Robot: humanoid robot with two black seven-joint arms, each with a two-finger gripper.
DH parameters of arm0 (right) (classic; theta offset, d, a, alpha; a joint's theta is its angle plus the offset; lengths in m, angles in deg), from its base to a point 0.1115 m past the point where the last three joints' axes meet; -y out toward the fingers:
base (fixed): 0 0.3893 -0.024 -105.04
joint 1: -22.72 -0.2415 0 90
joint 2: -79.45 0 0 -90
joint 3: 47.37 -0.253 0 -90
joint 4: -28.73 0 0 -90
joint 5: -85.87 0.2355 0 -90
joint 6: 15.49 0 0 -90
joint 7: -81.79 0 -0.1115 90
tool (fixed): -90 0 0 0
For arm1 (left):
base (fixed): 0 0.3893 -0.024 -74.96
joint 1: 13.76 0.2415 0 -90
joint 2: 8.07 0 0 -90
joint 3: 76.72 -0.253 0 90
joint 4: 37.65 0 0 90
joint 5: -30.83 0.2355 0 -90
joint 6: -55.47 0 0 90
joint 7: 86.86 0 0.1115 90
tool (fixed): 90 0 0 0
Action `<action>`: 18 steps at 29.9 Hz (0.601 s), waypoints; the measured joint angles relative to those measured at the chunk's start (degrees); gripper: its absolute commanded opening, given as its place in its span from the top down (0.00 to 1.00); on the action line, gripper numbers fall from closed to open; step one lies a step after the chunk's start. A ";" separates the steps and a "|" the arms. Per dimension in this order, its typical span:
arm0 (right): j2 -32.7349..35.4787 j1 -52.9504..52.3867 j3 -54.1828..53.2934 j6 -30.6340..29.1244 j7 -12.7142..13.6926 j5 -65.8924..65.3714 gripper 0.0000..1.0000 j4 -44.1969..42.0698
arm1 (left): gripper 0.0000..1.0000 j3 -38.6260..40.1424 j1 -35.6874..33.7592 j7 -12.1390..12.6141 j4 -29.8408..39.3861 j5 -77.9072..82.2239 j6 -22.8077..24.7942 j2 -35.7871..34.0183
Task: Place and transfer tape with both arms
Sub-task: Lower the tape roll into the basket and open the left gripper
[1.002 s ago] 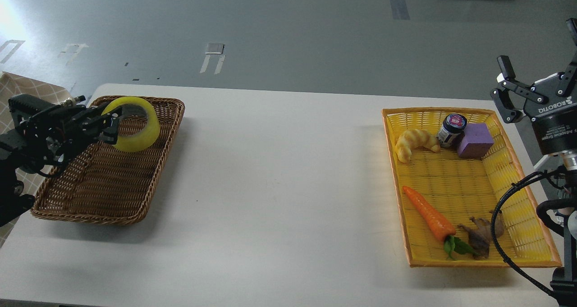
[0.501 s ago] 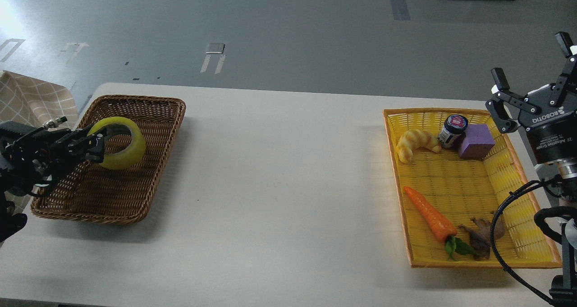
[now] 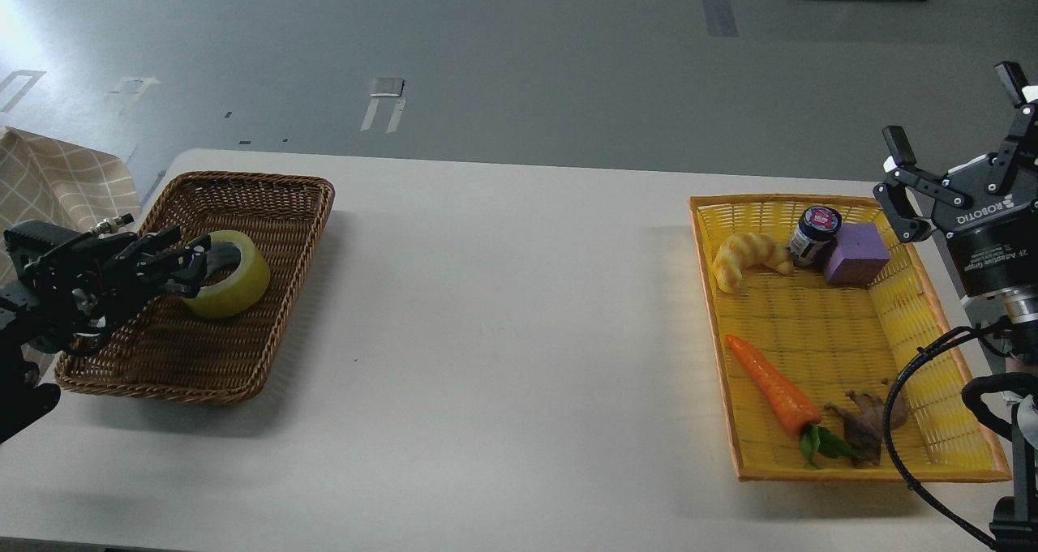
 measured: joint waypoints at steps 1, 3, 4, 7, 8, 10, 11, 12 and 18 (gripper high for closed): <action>0.00 0.00 0.00 0.00 0.00 0.00 0.00 -0.01 | 0.06 0.00 0.00 -0.11 -0.07 0.01 -0.22 -0.08; 0.00 0.00 0.00 0.00 0.00 0.00 0.00 -0.01 | 0.05 0.00 0.00 -0.42 -0.17 0.05 -0.67 -0.11; 0.00 0.00 0.00 0.00 0.00 0.00 0.00 -0.01 | 0.05 -0.01 0.00 -0.51 -0.35 0.05 -0.86 -0.11; 0.00 0.00 0.00 0.00 0.00 0.00 0.00 -0.01 | 0.05 0.12 -0.26 -0.69 -1.07 -0.42 -1.81 0.07; 0.00 0.00 0.01 0.00 0.00 0.00 0.00 -0.01 | 0.05 0.36 -0.45 -1.03 -1.05 -0.91 -2.28 0.29; 0.00 0.00 0.01 0.00 0.00 0.00 0.00 0.00 | 0.05 0.63 -0.63 -2.20 -0.79 -2.25 -2.86 0.46; 0.00 -0.01 0.01 0.00 0.00 0.00 0.00 0.00 | 0.04 0.70 -0.67 -3.24 -0.65 -3.40 -2.98 0.50; 0.00 -0.04 0.01 0.00 0.00 0.00 0.00 -0.01 | 0.03 0.76 -0.77 -4.64 -0.52 -5.11 -3.06 0.55; 0.00 -0.08 0.01 0.00 0.00 0.00 0.00 -0.15 | 0.02 0.91 -4.92 -10.39 0.29 -20.90 -2.41 2.75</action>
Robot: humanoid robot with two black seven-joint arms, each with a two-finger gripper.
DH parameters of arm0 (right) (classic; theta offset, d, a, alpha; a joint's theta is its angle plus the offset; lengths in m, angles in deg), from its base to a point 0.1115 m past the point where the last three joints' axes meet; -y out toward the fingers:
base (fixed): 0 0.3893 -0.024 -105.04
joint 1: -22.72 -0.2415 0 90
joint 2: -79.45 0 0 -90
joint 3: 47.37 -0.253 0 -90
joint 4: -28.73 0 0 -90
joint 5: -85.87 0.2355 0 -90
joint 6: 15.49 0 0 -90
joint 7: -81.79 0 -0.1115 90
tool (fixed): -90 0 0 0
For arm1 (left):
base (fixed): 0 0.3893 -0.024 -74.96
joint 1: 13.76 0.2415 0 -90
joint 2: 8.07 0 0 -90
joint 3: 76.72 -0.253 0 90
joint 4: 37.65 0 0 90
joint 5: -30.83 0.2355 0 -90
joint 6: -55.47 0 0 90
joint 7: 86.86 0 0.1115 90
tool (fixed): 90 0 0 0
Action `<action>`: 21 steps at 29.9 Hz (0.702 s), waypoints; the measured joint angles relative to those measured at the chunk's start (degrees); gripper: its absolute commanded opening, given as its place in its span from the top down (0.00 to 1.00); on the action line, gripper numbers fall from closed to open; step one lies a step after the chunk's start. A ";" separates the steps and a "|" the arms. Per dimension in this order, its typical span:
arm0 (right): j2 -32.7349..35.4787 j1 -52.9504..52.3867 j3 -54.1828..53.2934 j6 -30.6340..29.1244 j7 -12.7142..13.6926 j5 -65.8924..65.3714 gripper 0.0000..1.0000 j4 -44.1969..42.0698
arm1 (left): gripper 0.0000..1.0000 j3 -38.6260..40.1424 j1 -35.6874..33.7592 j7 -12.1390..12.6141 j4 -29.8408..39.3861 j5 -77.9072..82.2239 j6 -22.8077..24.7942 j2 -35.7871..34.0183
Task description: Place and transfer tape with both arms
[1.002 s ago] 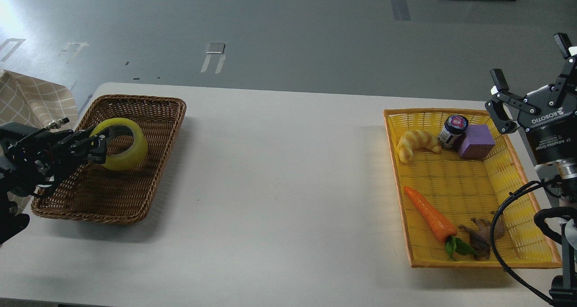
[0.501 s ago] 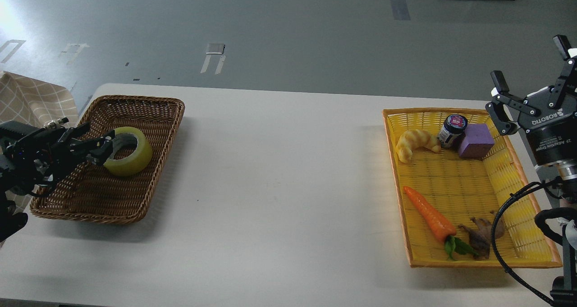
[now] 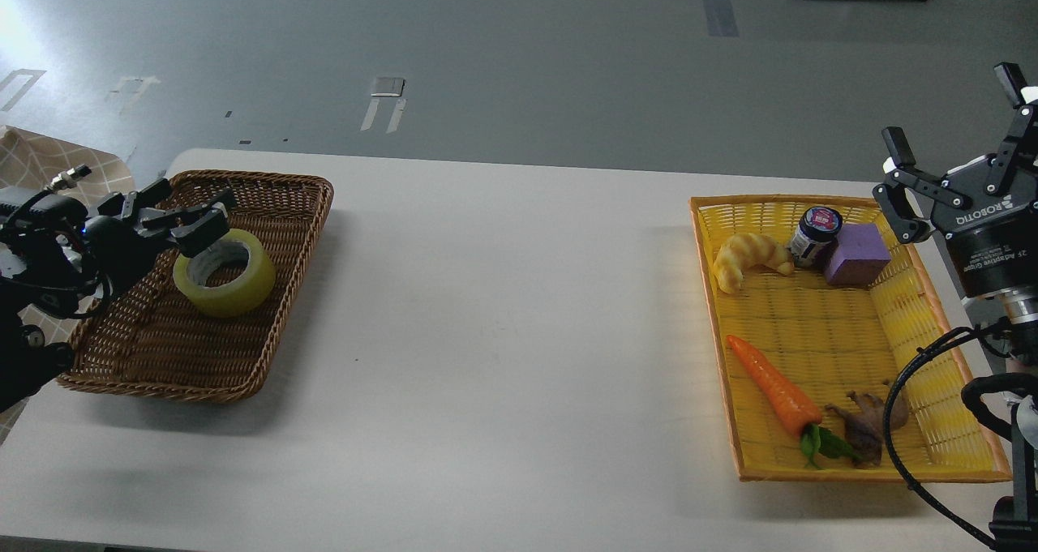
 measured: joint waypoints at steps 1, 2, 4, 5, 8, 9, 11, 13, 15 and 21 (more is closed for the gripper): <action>0.01 -0.04 0.02 0.00 0.00 0.00 0.00 0.00 | 0.02 0.00 -1.19 -0.11 0.03 -3.72 0.44 0.84; 0.01 -0.12 0.05 0.00 0.00 0.00 0.00 0.00 | 0.02 0.00 -2.22 -0.17 0.06 -6.68 0.85 1.53; 0.07 -0.23 0.07 0.00 0.00 0.00 0.00 0.00 | 0.02 0.00 -4.32 -0.20 0.11 -12.81 1.80 3.25; 0.08 -0.32 0.09 0.00 0.00 0.02 0.00 0.00 | 0.02 0.00 -5.21 -0.24 0.15 -15.27 2.12 3.93; 0.08 -0.41 0.09 0.00 0.00 0.06 0.00 -0.01 | 0.02 0.48 -8.07 -0.53 0.91 -22.49 2.64 5.27; 0.08 -0.45 0.09 0.00 0.00 0.06 0.00 -0.14 | 0.02 0.84 -8.93 -0.60 1.35 -24.63 2.69 5.72; 0.11 -0.71 -0.04 0.00 0.00 0.06 0.00 -0.54 | 0.02 2.65 -11.03 -1.07 3.01 -29.60 2.75 7.18; 0.21 -0.76 -0.43 0.00 0.00 0.06 0.00 -0.66 | 0.02 5.39 -12.42 -1.83 4.93 -32.87 2.86 8.73; 0.21 -0.80 -0.53 0.00 0.00 0.06 0.00 -0.49 | 0.02 8.26 -13.30 -2.59 6.95 -34.41 3.45 10.27; 0.22 -0.77 -0.75 0.00 0.00 0.17 0.00 0.13 | 0.02 14.55 -13.53 -4.10 16.27 -35.67 9.54 13.31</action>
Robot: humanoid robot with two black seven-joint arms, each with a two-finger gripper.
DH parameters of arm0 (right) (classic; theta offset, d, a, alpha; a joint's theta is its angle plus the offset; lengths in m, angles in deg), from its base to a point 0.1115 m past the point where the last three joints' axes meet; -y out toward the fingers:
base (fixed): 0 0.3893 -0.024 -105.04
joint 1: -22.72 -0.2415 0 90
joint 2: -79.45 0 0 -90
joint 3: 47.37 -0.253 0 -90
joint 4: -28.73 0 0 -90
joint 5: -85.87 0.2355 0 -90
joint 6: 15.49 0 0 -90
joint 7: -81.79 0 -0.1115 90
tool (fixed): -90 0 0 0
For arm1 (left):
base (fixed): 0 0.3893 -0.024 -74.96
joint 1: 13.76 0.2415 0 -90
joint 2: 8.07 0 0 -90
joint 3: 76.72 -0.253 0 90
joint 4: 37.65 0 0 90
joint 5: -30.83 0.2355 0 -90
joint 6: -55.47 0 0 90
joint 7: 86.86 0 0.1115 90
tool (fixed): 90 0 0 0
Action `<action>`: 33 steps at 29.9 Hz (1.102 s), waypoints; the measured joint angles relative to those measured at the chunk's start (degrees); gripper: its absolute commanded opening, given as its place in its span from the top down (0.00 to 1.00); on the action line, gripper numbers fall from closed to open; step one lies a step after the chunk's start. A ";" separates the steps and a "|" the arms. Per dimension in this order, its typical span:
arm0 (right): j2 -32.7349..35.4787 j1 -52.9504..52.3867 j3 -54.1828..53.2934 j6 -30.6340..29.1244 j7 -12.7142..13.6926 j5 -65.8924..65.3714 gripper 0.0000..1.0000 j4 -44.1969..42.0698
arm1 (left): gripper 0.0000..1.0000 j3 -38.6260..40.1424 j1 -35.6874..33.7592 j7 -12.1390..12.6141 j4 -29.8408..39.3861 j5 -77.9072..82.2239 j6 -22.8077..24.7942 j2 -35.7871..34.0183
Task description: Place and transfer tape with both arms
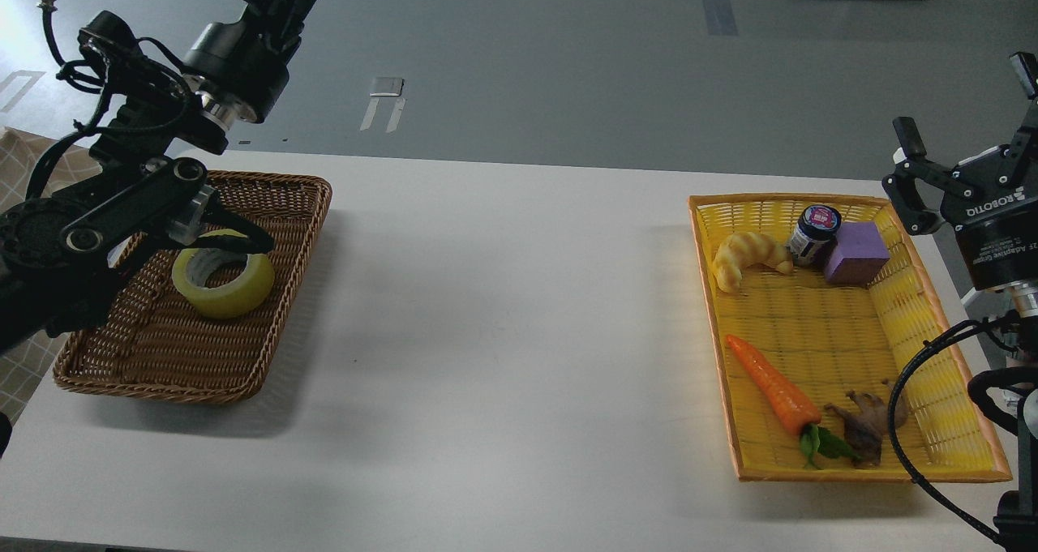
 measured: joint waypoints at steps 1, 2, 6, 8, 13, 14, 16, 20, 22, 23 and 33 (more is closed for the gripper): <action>0.09 -0.03 -0.24 0.00 0.00 0.00 0.00 0.00 | 0.02 1.03 0.04 -0.50 1.83 -0.18 0.90 0.44; 0.16 -0.14 -0.36 0.00 0.00 0.00 0.00 0.02 | 0.02 1.79 0.13 -0.82 3.11 -0.49 1.52 0.98; 0.53 -2.03 -0.92 0.00 0.00 0.00 0.00 0.07 | 0.02 2.92 0.50 -1.11 4.97 -1.85 2.83 3.17; 0.62 -3.26 -0.99 0.00 0.00 0.00 0.00 -0.01 | 0.02 3.29 0.62 -1.14 6.68 -2.17 3.72 3.69; 0.64 -4.56 -0.94 0.00 0.00 -0.05 0.00 0.13 | 0.02 7.36 0.67 -1.17 10.98 -3.72 6.51 5.52; 0.68 -5.14 -0.78 0.00 0.05 -0.05 0.00 0.15 | 0.02 8.15 0.87 -1.17 11.16 -4.01 8.27 5.94; 0.75 -6.68 -0.49 0.00 0.55 -0.10 0.00 -0.08 | 0.02 9.01 1.50 -1.17 11.14 -4.57 11.61 6.31; 0.43 -10.91 -0.05 0.00 4.96 -1.88 0.00 -0.83 | 0.02 12.88 3.12 -1.17 10.51 -9.47 21.04 6.79; -0.38 -12.37 0.50 0.00 7.08 -2.80 0.00 -0.83 | 0.02 16.60 3.28 -1.17 10.13 -13.08 24.32 8.03; -0.82 -12.95 1.11 0.00 7.71 -3.05 0.00 -0.81 | 0.02 18.18 3.37 -0.80 9.82 -14.41 25.52 8.91; -4.66 -17.14 6.66 0.00 8.45 -3.72 0.00 0.53 | 0.02 31.38 15.27 7.95 6.52 -16.07 30.57 16.97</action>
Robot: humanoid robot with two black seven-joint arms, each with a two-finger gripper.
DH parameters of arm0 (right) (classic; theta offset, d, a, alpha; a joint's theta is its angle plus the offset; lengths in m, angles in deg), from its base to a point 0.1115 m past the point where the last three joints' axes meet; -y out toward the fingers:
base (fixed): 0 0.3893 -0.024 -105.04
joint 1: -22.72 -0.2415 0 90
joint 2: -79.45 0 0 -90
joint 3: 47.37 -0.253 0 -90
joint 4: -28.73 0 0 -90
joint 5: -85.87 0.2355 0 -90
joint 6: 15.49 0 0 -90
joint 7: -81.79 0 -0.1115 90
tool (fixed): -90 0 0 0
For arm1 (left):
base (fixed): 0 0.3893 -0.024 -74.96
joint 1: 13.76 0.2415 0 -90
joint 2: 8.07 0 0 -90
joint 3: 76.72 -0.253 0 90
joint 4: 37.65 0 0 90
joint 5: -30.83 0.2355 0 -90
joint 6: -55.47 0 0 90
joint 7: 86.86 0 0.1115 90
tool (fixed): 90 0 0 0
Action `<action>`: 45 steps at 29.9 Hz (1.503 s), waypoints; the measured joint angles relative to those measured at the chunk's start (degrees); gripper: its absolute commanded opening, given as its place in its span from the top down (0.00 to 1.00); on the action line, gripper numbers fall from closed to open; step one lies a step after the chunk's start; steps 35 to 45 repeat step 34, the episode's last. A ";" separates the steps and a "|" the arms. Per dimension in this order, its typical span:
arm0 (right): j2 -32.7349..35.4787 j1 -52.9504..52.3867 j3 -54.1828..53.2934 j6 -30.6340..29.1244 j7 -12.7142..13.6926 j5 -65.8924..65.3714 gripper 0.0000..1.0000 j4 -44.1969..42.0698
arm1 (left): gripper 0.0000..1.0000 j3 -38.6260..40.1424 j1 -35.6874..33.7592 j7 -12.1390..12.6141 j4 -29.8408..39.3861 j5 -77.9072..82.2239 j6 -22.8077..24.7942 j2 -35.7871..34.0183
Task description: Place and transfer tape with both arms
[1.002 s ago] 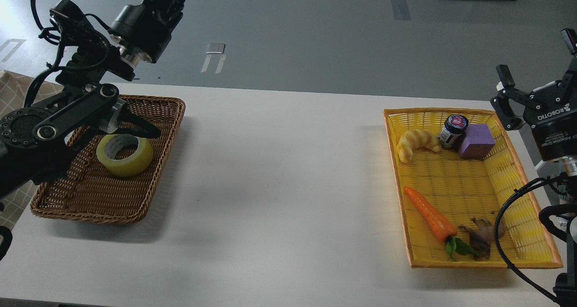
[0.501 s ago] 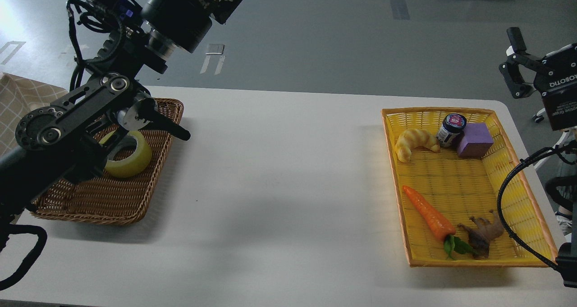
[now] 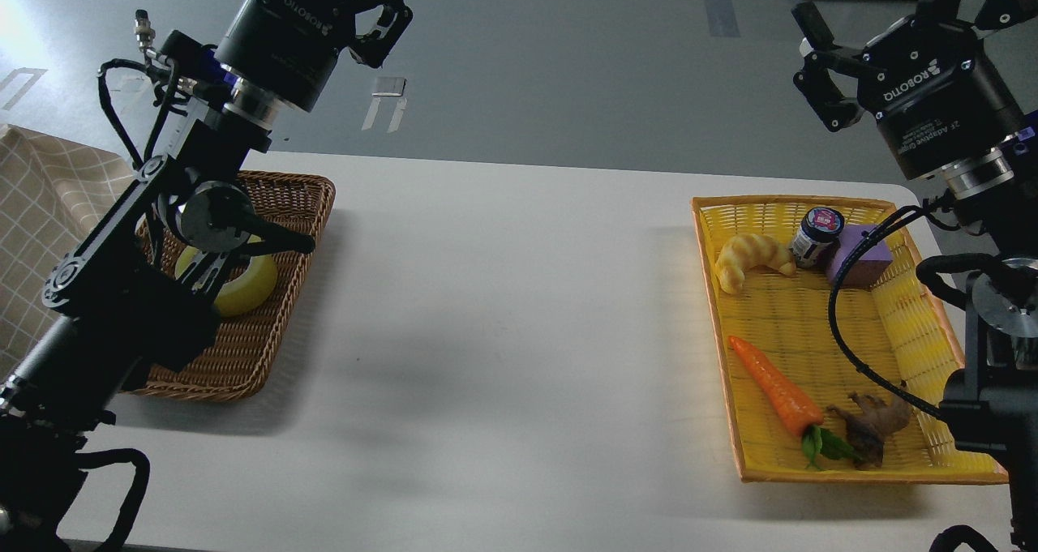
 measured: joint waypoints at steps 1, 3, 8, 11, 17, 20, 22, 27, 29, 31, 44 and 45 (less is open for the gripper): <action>-0.70 0.03 0.03 0.00 0.00 0.01 0.00 0.00 | 0.02 0.51 0.75 0.07 0.02 0.51 0.36 0.46; -1.82 0.26 0.07 0.00 0.00 0.00 0.00 0.00 | 0.02 0.90 1.56 0.14 0.10 1.51 0.65 0.99; -2.55 0.36 0.07 0.00 0.06 -0.12 0.00 -0.23 | 0.02 2.41 4.84 0.18 1.17 5.94 0.58 5.87; -2.61 0.34 -0.08 0.00 0.07 -0.12 0.00 -0.34 | 0.02 3.86 8.01 0.19 2.92 9.94 0.64 8.89; -3.00 1.02 -1.25 0.00 0.07 0.09 0.00 0.13 | 0.02 6.79 9.80 0.19 4.04 11.38 0.58 9.94; -3.08 1.10 -1.66 0.00 0.04 0.12 0.00 0.24 | 0.02 8.25 9.86 0.08 4.56 11.41 0.26 9.94; -3.14 1.11 -1.55 0.00 0.00 0.12 0.00 0.26 | 0.02 8.97 9.89 0.08 4.95 11.41 0.13 9.94; -3.61 1.12 -0.56 0.00 -0.01 0.12 0.00 0.02 | 0.02 9.30 10.22 0.24 6.82 11.41 -0.60 10.51; -3.64 1.16 -0.53 0.00 -0.01 0.12 0.00 0.02 | 0.02 9.22 10.61 0.32 7.16 11.41 -0.66 10.73; -3.64 1.43 -0.54 0.00 -0.22 0.21 0.00 0.13 | 0.02 9.22 11.24 0.40 7.25 11.42 -0.66 10.76; -3.65 1.69 -0.56 0.00 -0.40 0.27 0.00 0.27 | 0.02 9.22 12.18 0.43 7.42 11.41 -0.45 10.59; -3.65 1.69 -0.56 0.00 -0.40 0.27 0.00 0.27 | 0.02 9.22 12.18 0.43 7.42 11.41 -0.45 10.59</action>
